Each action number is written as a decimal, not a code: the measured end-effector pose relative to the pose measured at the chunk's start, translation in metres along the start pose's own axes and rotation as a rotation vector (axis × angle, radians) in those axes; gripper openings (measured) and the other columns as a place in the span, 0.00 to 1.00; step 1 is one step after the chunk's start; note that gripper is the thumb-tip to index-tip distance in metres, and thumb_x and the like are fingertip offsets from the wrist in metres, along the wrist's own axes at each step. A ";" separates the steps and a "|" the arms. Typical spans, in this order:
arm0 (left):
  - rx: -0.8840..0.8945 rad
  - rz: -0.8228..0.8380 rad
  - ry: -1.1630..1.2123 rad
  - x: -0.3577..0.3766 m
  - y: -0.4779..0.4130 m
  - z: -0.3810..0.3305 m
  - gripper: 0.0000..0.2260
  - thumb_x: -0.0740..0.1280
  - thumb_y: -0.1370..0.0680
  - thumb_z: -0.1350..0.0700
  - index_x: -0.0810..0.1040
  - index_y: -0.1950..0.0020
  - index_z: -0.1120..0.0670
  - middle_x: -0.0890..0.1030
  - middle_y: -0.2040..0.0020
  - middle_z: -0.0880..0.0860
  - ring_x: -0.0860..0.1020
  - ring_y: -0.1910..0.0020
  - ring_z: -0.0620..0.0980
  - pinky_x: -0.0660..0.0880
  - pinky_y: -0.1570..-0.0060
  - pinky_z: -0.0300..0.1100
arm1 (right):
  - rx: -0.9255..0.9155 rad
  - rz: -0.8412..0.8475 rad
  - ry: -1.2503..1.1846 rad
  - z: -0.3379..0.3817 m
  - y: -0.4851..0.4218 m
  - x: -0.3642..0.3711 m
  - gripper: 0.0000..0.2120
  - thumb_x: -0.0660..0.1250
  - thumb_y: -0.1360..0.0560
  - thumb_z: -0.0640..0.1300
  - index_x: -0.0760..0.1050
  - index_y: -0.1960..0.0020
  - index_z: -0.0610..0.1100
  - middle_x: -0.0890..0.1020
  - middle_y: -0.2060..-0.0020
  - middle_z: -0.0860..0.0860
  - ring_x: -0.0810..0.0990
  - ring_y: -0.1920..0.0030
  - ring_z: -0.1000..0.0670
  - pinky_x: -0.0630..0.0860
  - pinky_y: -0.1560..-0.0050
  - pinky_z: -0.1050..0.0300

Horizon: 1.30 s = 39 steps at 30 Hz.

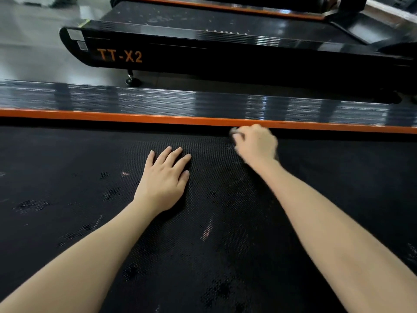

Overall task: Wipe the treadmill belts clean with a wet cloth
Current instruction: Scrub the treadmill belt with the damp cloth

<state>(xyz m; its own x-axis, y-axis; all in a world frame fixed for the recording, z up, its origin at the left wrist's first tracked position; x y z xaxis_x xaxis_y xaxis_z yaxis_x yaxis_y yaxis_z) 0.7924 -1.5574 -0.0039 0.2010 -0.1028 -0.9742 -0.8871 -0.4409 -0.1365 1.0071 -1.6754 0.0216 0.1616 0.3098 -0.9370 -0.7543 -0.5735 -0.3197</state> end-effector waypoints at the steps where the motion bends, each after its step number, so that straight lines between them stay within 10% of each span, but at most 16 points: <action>1: 0.000 -0.004 -0.002 0.001 0.000 0.000 0.34 0.37 0.27 0.40 0.63 0.26 0.47 0.62 0.25 0.50 0.54 0.24 0.52 0.45 0.27 0.55 | 0.128 -0.013 0.037 -0.024 -0.004 -0.003 0.15 0.58 0.21 0.53 0.79 0.42 0.49 0.79 0.46 0.42 0.76 0.45 0.39 0.72 0.49 0.49; 5: -0.014 -0.002 -0.010 0.002 -0.001 -0.002 0.30 0.40 0.25 0.42 0.64 0.26 0.48 0.62 0.25 0.51 0.54 0.24 0.53 0.46 0.27 0.56 | 0.277 -0.037 0.035 -0.023 0.001 -0.005 0.16 0.58 0.20 0.53 0.78 0.43 0.46 0.79 0.46 0.41 0.76 0.46 0.38 0.72 0.48 0.48; 15: -0.017 -0.017 0.002 0.000 0.000 -0.001 0.20 0.53 0.18 0.51 0.63 0.26 0.49 0.61 0.24 0.52 0.54 0.24 0.53 0.46 0.27 0.56 | -0.518 0.134 -0.402 0.054 0.185 -0.054 0.12 0.63 0.26 0.54 0.82 0.50 0.51 0.79 0.61 0.50 0.77 0.63 0.46 0.74 0.66 0.53; 22: -0.025 -0.002 0.026 -0.002 -0.001 -0.003 0.20 0.51 0.18 0.51 0.62 0.26 0.48 0.59 0.24 0.52 0.52 0.24 0.53 0.44 0.27 0.56 | -0.008 -0.003 -0.169 0.015 0.133 -0.044 0.09 0.66 0.25 0.50 0.83 0.50 0.48 0.80 0.57 0.46 0.78 0.56 0.41 0.68 0.61 0.55; 30: -0.011 -0.024 0.014 -0.003 0.001 -0.002 0.20 0.51 0.18 0.50 0.62 0.25 0.48 0.60 0.24 0.52 0.53 0.24 0.53 0.45 0.27 0.56 | -0.538 0.236 -0.468 0.065 0.250 -0.078 0.09 0.65 0.26 0.53 0.82 0.51 0.53 0.78 0.61 0.52 0.76 0.62 0.49 0.74 0.65 0.51; 36: -0.018 -0.015 0.002 0.000 -0.001 -0.002 0.20 0.51 0.18 0.50 0.62 0.26 0.48 0.60 0.24 0.52 0.53 0.24 0.53 0.45 0.27 0.57 | -0.034 0.032 -0.190 0.028 0.154 -0.048 0.10 0.65 0.23 0.51 0.82 0.49 0.49 0.79 0.56 0.48 0.77 0.55 0.44 0.64 0.59 0.58; 39: -0.021 -0.016 0.003 0.000 -0.002 -0.001 0.20 0.51 0.18 0.50 0.62 0.26 0.48 0.60 0.24 0.52 0.53 0.24 0.53 0.45 0.27 0.57 | -0.152 0.025 -0.254 0.056 0.183 -0.053 0.10 0.65 0.24 0.51 0.82 0.54 0.47 0.78 0.61 0.48 0.76 0.60 0.45 0.66 0.63 0.57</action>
<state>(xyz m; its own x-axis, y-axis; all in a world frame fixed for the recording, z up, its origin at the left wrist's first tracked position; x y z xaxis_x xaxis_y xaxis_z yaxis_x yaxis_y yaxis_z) 0.7948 -1.5577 -0.0029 0.2158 -0.0982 -0.9715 -0.8750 -0.4610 -0.1478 0.8245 -1.7546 0.0209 -0.0347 0.4633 -0.8855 -0.6488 -0.6844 -0.3326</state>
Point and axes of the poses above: each hand's wrist, its own y-axis away from the middle knuckle, its own x-axis out of the palm, z = x × y, the point moved 2 cm from there along -y, towards the middle knuckle
